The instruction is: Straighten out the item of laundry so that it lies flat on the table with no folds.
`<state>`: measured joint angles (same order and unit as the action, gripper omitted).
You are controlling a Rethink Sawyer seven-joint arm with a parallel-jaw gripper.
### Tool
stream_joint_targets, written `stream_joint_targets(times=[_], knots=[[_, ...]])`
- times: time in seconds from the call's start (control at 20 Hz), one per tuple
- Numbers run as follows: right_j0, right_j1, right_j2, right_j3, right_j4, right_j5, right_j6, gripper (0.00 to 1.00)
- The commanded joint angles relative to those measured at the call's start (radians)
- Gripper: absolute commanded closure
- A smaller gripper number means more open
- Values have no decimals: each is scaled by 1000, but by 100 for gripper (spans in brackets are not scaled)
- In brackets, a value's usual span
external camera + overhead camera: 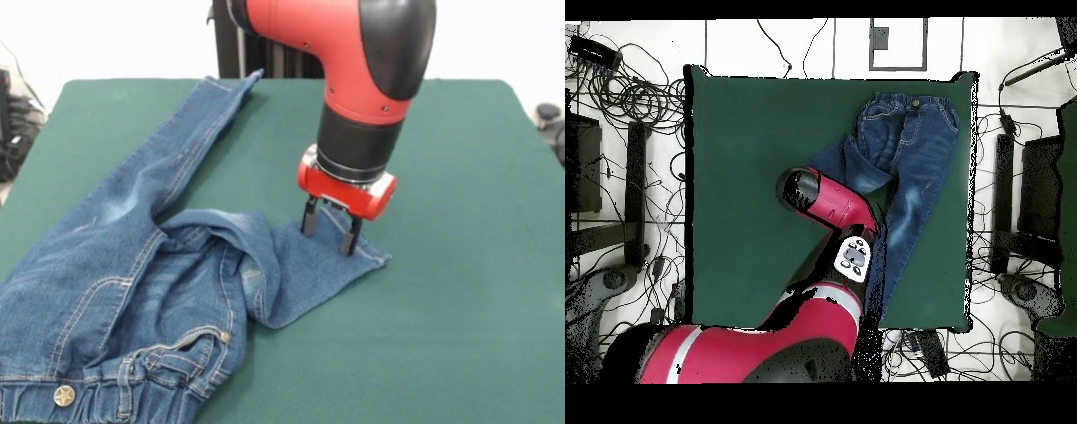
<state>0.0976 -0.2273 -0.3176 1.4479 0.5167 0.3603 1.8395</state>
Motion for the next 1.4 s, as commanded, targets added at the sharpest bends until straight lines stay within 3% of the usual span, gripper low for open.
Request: stream_joint_targets(times=[0.05, 0.55, 0.6, 0.9, 1.4], knots=[[-45, 26, 176, 17, 17, -20, 163, 0], [-162, 4, 322, 162, -65, -180, 107, 0], [-167, 5, 325, 158, -81, -175, 120, 100], [-176, -13, 316, 170, -112, -133, 112, 100], [-109, -42, 224, 152, -133, -1, 155, 100]])
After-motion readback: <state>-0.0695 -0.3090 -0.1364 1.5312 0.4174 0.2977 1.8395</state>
